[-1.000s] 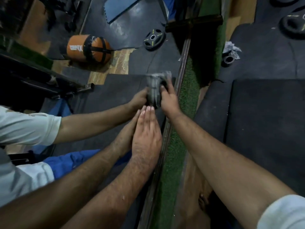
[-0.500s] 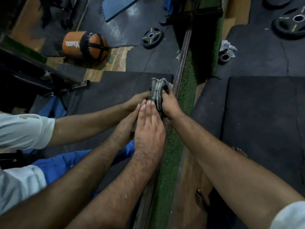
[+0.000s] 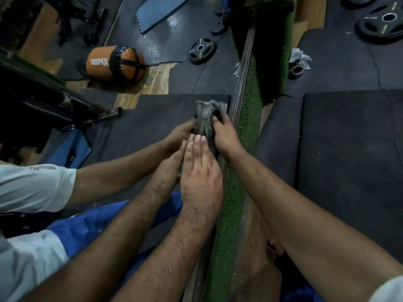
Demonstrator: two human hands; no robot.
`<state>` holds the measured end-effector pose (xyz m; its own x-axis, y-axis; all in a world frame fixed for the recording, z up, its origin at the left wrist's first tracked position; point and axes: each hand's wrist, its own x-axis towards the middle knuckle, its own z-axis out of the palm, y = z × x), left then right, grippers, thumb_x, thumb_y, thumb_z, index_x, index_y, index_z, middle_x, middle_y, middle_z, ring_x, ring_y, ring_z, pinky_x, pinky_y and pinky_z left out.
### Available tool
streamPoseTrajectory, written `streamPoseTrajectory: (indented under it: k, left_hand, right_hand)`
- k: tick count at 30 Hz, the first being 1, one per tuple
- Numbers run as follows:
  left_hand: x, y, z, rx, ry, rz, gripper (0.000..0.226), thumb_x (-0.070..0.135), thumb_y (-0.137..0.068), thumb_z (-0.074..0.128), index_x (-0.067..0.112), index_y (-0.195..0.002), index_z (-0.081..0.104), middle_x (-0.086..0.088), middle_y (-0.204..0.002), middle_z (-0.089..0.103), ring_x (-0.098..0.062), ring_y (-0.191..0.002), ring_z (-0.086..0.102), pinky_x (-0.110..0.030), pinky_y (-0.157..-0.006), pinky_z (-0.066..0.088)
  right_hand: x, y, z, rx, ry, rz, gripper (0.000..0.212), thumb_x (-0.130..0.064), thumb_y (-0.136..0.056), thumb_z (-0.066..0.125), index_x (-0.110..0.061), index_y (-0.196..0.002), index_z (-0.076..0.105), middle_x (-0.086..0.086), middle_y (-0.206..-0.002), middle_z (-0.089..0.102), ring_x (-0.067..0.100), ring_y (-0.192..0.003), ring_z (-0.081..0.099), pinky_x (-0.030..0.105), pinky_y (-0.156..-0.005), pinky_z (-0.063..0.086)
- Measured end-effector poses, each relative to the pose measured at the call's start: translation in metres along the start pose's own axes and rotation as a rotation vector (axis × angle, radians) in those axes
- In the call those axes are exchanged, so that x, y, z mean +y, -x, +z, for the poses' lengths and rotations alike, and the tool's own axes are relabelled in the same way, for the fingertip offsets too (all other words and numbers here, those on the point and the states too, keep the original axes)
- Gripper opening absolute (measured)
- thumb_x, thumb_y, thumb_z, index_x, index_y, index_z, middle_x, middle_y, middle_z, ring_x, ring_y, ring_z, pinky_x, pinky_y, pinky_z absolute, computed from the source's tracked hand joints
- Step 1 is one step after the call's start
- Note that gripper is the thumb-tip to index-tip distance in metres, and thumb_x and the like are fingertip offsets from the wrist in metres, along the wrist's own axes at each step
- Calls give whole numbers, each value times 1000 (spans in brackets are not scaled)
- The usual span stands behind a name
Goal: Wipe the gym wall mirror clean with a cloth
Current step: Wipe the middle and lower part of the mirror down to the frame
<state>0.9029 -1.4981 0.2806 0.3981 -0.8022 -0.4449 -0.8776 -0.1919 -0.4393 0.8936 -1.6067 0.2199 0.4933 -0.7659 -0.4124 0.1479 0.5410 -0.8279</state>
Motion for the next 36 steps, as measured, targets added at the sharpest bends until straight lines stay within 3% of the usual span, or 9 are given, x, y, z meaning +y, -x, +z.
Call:
streamPoseTrajectory:
  k: [2,4,8,11,15,20,26,32,36]
  left_hand:
    - [-33,-27,16,223,-92,243,66,32,-109,27,-12,-148,-2,-28,-164,7,-22,-155,11,-33,-126,9]
    - [-73,-36,16,130,443,52,43,16,-111,29,-8,-147,34,-17,-153,43,-9,-134,46,-1,-103,30]
    - [-43,-13,-3,-62,655,43,39,-1,-107,30,-12,-145,32,-34,-156,27,-34,-143,31,-39,-126,14]
    - [4,58,17,-35,159,-3,65,28,-108,25,-12,-152,-2,-33,-161,-13,-47,-149,-21,-58,-119,-21]
    - [13,108,24,-13,-84,-41,62,31,-106,22,-4,-156,11,-31,-164,-4,-48,-149,-20,-57,-113,-30]
    - [17,124,33,13,-131,-58,65,28,-107,17,-11,-154,-5,-33,-160,-18,-46,-146,-28,-55,-107,-35]
    - [13,147,44,-45,-138,-25,63,36,-107,22,0,-158,12,-24,-166,2,-44,-152,-14,-56,-115,-27]
    - [16,181,60,10,-120,-61,67,30,-107,19,-8,-155,-5,-31,-162,-16,-43,-149,-24,-54,-112,-30]
    - [15,200,67,6,-110,-33,66,37,-106,24,1,-158,9,-25,-166,1,-43,-152,-17,-55,-114,-28]
  right_hand:
    - [-9,23,7,-73,64,-137,58,-24,-107,52,-23,-162,33,6,-163,42,18,-150,41,33,-124,34]
    - [3,39,8,-108,119,-222,66,-29,-101,51,-23,-163,28,4,-170,29,15,-157,26,30,-128,23]
    - [29,33,-1,4,97,18,57,-26,-109,49,-21,-163,31,6,-165,39,22,-152,38,36,-127,29]
    - [29,58,13,-45,92,-66,71,-42,-97,51,-28,-163,31,1,-169,33,20,-156,32,44,-129,26]
    - [43,103,8,-221,180,-373,67,-20,-106,49,-33,-165,18,-19,-169,14,10,-161,9,35,-131,13]
    - [70,92,11,-23,93,144,80,-58,-89,49,-29,-162,34,4,-163,44,22,-148,44,47,-124,34]
    - [61,151,22,-150,180,-256,68,-31,-104,47,-28,-166,20,-11,-172,15,1,-156,15,20,-125,17]
    - [108,155,19,-55,1,205,60,-43,-101,52,-31,-159,40,10,-145,62,26,-133,60,50,-117,44]
    - [85,199,26,-185,-18,-11,64,-26,-106,53,-23,-164,27,-1,-168,34,13,-153,35,34,-127,28]
